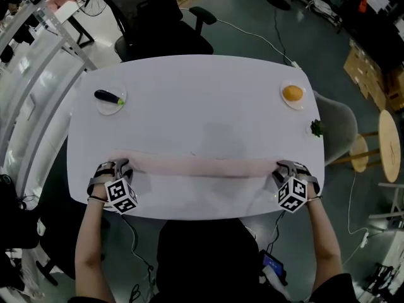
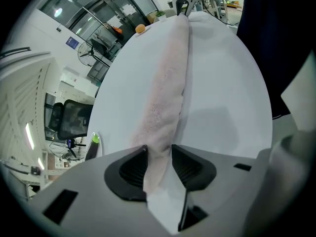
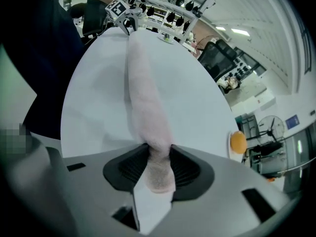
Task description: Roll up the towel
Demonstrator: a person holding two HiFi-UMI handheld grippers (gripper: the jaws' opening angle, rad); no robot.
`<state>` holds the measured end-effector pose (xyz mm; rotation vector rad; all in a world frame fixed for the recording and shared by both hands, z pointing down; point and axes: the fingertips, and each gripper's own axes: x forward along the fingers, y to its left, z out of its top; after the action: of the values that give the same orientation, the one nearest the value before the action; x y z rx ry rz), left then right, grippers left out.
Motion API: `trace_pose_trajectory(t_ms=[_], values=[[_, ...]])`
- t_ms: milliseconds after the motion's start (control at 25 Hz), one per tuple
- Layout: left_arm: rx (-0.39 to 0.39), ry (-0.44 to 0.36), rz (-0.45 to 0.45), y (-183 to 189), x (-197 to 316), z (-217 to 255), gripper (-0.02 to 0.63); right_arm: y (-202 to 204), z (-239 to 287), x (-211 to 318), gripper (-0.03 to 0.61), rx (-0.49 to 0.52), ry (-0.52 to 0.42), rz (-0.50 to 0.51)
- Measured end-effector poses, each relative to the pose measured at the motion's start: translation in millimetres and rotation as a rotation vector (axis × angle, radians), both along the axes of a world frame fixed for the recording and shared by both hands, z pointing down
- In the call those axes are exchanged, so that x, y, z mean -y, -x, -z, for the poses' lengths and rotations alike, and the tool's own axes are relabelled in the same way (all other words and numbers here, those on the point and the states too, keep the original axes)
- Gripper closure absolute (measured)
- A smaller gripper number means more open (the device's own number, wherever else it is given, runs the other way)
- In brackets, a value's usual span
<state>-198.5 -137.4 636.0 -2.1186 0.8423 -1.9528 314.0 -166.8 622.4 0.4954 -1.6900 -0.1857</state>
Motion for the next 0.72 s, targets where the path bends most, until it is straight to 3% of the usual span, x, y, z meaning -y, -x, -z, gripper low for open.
trace_pose_trajectory(t_ms=[240, 480, 720], values=[[0.015, -0.007, 0.005, 5, 29, 5, 0.443, -1, 2, 30, 0.44, 0.02, -0.005, -0.024], [0.019, 0.077, 0.016, 6, 40, -5, 0.445, -4, -9, 47, 0.493, 0.03, 0.06, -0.058], [-0.049, 0.171, 0.118, 6, 41, -14, 0.491, -3, -19, 51, 0.514, 0.059, 0.142, -0.123]])
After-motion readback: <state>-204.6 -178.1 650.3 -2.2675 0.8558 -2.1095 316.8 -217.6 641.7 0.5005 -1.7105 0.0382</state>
